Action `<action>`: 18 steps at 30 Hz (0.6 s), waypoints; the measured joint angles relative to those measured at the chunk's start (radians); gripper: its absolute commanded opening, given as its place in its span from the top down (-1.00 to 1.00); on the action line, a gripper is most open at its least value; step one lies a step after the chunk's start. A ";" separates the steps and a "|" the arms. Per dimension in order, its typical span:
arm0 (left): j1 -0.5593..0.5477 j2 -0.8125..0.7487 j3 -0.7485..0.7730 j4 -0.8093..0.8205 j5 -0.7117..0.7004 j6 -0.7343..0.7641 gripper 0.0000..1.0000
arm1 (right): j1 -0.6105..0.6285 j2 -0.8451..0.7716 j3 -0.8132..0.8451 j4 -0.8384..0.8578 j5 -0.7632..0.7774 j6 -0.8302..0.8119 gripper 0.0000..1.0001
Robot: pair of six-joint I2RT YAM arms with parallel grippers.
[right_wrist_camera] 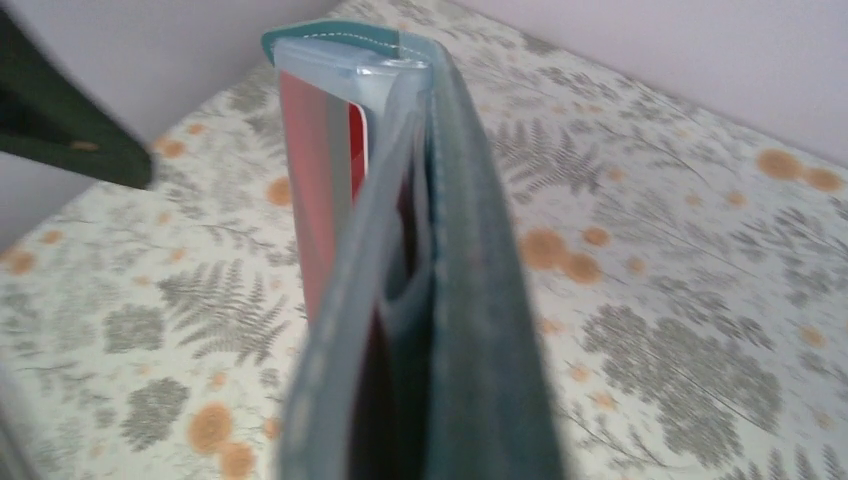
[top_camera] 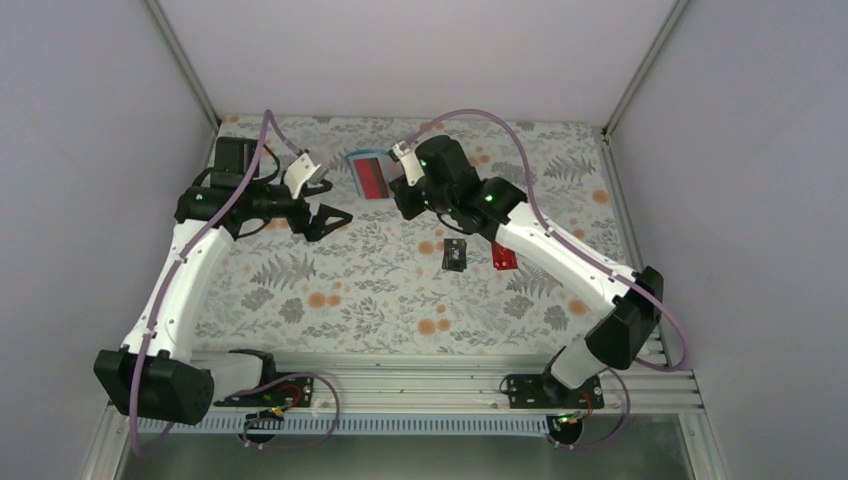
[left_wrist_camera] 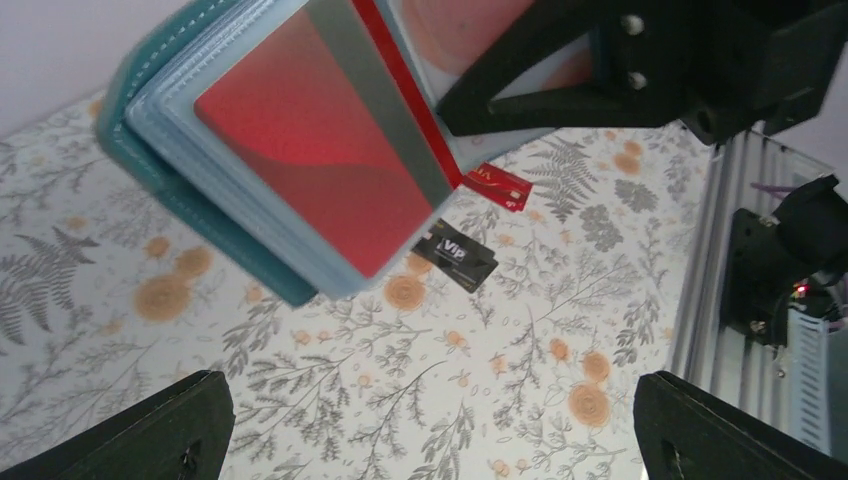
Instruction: Take the credit cards out of the card holder
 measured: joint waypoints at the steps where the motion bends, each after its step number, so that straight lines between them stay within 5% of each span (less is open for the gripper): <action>1: 0.006 0.006 -0.002 -0.001 0.022 -0.003 -1.00 | 0.001 -0.006 -0.005 0.011 -0.024 -0.005 0.92; 11: 0.042 -0.013 -0.012 -0.002 0.142 -0.012 -1.00 | 0.003 -0.175 -0.112 0.159 -0.327 -0.114 0.92; 18: 0.041 -0.046 -0.013 -0.058 0.286 0.062 -1.00 | 0.003 -0.169 -0.112 0.188 -0.401 -0.127 0.92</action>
